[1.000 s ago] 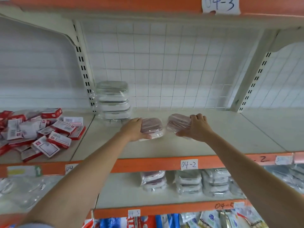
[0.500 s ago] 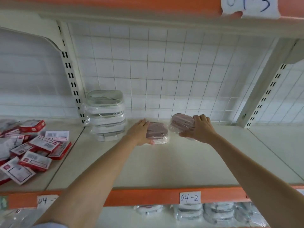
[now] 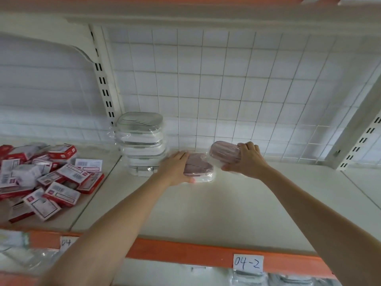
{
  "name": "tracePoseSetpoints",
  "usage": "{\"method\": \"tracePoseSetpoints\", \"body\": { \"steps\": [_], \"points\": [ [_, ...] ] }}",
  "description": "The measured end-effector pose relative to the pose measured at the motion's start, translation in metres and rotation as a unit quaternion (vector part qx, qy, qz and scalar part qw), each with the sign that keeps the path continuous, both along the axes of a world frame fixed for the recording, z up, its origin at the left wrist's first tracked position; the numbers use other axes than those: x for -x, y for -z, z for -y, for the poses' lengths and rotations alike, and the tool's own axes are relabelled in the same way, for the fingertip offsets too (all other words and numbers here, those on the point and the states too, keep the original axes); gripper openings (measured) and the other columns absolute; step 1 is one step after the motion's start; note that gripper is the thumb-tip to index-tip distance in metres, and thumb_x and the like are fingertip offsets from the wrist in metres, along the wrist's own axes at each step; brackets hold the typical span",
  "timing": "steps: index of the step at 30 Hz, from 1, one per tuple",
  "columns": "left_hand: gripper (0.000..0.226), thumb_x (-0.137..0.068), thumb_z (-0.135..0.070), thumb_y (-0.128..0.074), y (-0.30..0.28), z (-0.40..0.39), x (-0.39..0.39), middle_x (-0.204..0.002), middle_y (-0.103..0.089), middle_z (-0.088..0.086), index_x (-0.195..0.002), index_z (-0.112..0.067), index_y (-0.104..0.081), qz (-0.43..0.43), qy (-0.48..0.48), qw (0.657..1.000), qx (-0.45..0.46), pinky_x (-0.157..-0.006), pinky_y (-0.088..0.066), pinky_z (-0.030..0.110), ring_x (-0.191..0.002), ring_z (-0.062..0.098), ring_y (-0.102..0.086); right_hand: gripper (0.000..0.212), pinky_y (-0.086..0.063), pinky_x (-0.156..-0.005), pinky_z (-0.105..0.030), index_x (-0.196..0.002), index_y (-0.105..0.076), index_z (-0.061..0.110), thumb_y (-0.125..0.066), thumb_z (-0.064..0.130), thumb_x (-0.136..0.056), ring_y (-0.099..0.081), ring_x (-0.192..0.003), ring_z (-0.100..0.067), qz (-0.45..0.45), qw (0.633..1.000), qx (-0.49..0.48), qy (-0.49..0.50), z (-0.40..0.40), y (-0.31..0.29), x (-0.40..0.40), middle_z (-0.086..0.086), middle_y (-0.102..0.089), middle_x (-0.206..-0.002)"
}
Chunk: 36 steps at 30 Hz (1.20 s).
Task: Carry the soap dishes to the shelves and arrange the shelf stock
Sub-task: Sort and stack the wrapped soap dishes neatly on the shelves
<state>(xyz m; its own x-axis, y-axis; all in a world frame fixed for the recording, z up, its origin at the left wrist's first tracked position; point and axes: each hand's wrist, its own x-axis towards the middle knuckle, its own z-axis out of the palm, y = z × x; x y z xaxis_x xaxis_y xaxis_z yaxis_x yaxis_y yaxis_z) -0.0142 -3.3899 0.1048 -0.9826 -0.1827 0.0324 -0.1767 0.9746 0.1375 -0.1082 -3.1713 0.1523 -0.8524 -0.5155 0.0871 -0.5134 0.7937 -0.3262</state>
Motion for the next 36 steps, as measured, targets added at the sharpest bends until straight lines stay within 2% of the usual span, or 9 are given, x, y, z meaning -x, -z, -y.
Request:
{"method": "tracePoseSetpoints", "body": {
  "steps": [8,14,18,23,26,28,30,33,36],
  "points": [
    [0.107,-0.076,-0.054,-0.072,0.000,-0.003,-0.018,-0.160,-0.015,0.001,-0.153,-0.012,-0.012,0.005,0.001,1.000,-0.029,-0.117,-0.021,0.034,-0.146,0.018,-0.016,0.093,-0.033,-0.102,-0.035,-0.136,-0.036,0.007,-0.076,0.057,-0.067,-0.031,-0.123,-0.026,-0.002,1.000,0.020,-0.009,0.003,-0.004,-0.002,-0.008,-0.036,-0.130],
    [0.109,-0.078,-0.048,-0.073,-0.006,-0.014,-0.007,-0.162,0.002,0.002,-0.153,-0.010,-0.003,0.034,0.017,0.998,-0.056,-0.120,-0.012,0.034,-0.149,0.017,0.000,0.093,-0.034,-0.101,-0.035,-0.136,-0.036,0.009,-0.076,0.057,-0.067,-0.031,-0.124,-0.026,-0.014,0.999,0.034,-0.001,-0.010,-0.007,-0.007,-0.007,-0.036,-0.131],
    [0.109,-0.080,-0.048,-0.071,-0.013,-0.022,-0.002,-0.161,0.005,0.008,-0.152,-0.005,-0.002,0.015,0.003,0.999,-0.036,-0.118,-0.009,0.031,-0.149,0.019,0.000,0.097,-0.034,-0.103,-0.034,-0.140,-0.032,0.011,-0.077,0.055,-0.066,-0.030,-0.126,-0.025,-0.023,0.999,0.039,-0.016,-0.011,-0.010,-0.011,-0.005,-0.035,-0.134],
    [0.098,-0.083,-0.041,-0.070,-0.020,-0.026,-0.019,-0.160,-0.011,0.008,-0.152,-0.004,-0.011,-0.007,-0.016,0.999,-0.033,-0.116,-0.024,0.036,-0.147,0.021,-0.014,0.098,-0.032,-0.104,-0.033,-0.141,-0.032,0.011,-0.078,0.054,-0.066,-0.030,-0.125,-0.023,-0.041,0.998,0.030,-0.042,-0.001,-0.012,-0.014,-0.005,-0.035,-0.135],
    [0.064,-0.089,-0.030,-0.062,-0.023,-0.024,-0.041,-0.146,-0.037,0.009,-0.140,-0.005,-0.035,-0.012,-0.002,1.000,0.018,-0.102,-0.040,0.039,-0.135,0.024,-0.034,0.099,-0.032,-0.104,-0.032,-0.142,-0.031,0.011,-0.078,0.054,-0.066,-0.030,-0.127,-0.022,-0.032,0.997,0.024,-0.060,0.010,-0.010,-0.017,-0.004,-0.033,-0.137],
    [0.041,-0.092,-0.025,-0.055,-0.025,-0.021,-0.055,-0.130,-0.048,0.009,-0.126,-0.006,-0.046,-0.003,0.009,0.999,0.053,-0.093,-0.043,0.038,-0.125,0.027,-0.044,0.097,-0.032,-0.104,-0.033,-0.142,-0.030,0.012,-0.078,0.052,-0.067,-0.029,-0.128,-0.022,-0.024,0.997,0.020,-0.075,0.019,-0.008,-0.018,-0.003,-0.033,-0.138],
    [0.029,-0.093,-0.024,-0.052,-0.027,-0.016,-0.066,-0.121,-0.053,0.009,-0.115,-0.006,-0.052,0.021,0.015,0.996,0.083,-0.088,-0.044,0.037,-0.117,0.029,-0.051,0.095,-0.032,-0.104,-0.032,-0.142,-0.030,0.012,-0.079,0.048,-0.069,-0.029,-0.128,-0.023,-0.022,0.995,0.020,-0.095,0.029,-0.007,-0.018,-0.003,-0.032,-0.139],
    [0.027,-0.091,-0.023,-0.051,-0.030,-0.007,-0.079,-0.113,-0.058,0.009,-0.110,-0.005,-0.056,0.054,0.021,0.993,0.107,-0.081,-0.046,0.036,-0.108,0.030,-0.056,0.097,-0.029,-0.108,-0.033,-0.145,-0.028,0.013,-0.080,0.045,-0.069,-0.027,-0.132,-0.023,-0.015,0.992,0.034,-0.123,0.046,-0.005,-0.020,-0.003,-0.030,-0.143],
    [0.029,-0.092,-0.024,-0.051,-0.029,-0.003,-0.087,-0.115,-0.058,0.009,-0.113,-0.005,-0.057,0.067,0.030,0.990,0.124,-0.082,-0.044,0.035,-0.110,0.029,-0.054,0.100,-0.028,-0.111,-0.036,-0.147,-0.024,0.015,-0.079,0.045,-0.070,-0.023,-0.136,-0.023,0.001,0.990,0.026,-0.141,0.057,0.004,-0.021,-0.001,-0.027,-0.148]
  ]
}}
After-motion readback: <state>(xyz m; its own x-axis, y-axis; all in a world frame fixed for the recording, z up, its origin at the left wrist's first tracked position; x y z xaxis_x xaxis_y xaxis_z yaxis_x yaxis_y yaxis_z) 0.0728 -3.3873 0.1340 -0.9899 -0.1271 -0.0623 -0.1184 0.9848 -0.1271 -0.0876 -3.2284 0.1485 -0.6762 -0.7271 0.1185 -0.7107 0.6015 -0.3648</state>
